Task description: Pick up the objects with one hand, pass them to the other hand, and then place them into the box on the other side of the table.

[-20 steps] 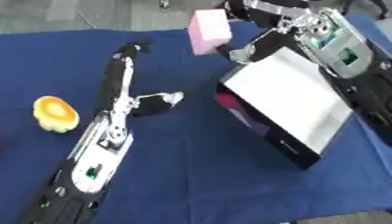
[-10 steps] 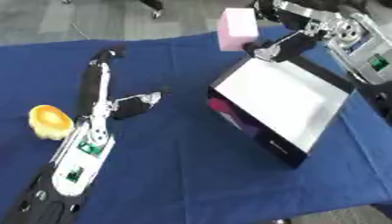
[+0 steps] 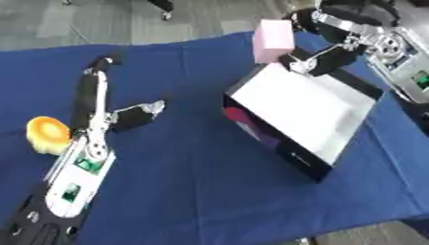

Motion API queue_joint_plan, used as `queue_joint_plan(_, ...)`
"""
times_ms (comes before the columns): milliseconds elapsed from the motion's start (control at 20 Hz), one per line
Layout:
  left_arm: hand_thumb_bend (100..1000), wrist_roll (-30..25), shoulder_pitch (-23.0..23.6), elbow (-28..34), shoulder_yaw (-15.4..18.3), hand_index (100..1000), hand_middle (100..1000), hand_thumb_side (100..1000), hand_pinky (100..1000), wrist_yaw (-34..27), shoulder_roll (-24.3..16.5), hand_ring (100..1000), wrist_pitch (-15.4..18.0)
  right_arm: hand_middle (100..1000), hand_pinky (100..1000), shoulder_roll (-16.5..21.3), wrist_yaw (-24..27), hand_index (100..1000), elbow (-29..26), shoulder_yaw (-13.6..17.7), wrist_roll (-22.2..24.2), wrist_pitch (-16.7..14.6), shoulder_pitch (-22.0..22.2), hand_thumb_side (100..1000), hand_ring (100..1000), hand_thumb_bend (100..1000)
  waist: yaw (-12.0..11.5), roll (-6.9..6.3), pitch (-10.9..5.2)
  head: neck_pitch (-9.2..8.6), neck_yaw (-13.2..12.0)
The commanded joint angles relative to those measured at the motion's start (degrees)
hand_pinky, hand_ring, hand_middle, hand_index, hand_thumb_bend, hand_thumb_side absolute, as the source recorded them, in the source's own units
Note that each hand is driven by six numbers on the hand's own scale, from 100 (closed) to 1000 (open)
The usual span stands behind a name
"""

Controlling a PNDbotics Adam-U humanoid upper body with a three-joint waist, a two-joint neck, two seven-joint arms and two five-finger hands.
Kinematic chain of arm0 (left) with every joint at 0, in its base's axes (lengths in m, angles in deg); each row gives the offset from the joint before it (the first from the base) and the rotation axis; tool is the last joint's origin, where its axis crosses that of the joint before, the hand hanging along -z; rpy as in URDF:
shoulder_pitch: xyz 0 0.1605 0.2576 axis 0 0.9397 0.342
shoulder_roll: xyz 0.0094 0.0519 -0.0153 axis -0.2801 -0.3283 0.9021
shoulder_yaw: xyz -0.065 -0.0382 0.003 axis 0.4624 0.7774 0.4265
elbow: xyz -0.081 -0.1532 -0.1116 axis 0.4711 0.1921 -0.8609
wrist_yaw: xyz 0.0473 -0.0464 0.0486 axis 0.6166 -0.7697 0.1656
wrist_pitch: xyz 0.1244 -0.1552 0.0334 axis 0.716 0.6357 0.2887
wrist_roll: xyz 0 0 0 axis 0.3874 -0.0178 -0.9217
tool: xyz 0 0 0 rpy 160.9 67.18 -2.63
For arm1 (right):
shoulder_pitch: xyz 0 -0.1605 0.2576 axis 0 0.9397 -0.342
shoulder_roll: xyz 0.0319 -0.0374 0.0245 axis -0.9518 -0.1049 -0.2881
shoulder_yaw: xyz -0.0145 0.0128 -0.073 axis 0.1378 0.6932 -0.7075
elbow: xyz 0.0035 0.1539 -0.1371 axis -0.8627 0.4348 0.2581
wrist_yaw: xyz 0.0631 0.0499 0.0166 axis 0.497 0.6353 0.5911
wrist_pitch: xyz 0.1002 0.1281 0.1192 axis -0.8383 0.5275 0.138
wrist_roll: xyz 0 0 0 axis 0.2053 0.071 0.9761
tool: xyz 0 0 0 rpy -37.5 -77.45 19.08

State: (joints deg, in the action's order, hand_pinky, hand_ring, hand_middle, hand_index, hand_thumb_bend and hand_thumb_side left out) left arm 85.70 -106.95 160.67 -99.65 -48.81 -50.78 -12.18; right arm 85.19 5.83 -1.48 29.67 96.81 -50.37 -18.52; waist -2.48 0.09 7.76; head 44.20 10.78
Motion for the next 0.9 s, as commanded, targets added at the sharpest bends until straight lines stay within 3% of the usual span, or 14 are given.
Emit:
queue_joint_plan(50, 738, 0.17, -0.56, 1.43, 0.44, 870, 731, 269, 834, -0.34, -1.10, 892, -0.02, 568, 951, 1.97, -1.84, 682, 1.27, 1.37, -0.70, 0.03, -0.49, 100, 830, 127, 0.07, -0.19, -1.94, -0.08, 0.42)
queue_joint_plan(900, 730, 0.50, -0.42, 1.42, 0.30, 870, 711, 281, 836, -0.91, -1.09, 893, -0.03, 584, 936, 1.06, -11.83, 695, 7.85, 2.20, -0.38, -2.42, 0.69, 100, 830, 194, 0.03, -0.35, -1.75, -0.08, 0.82)
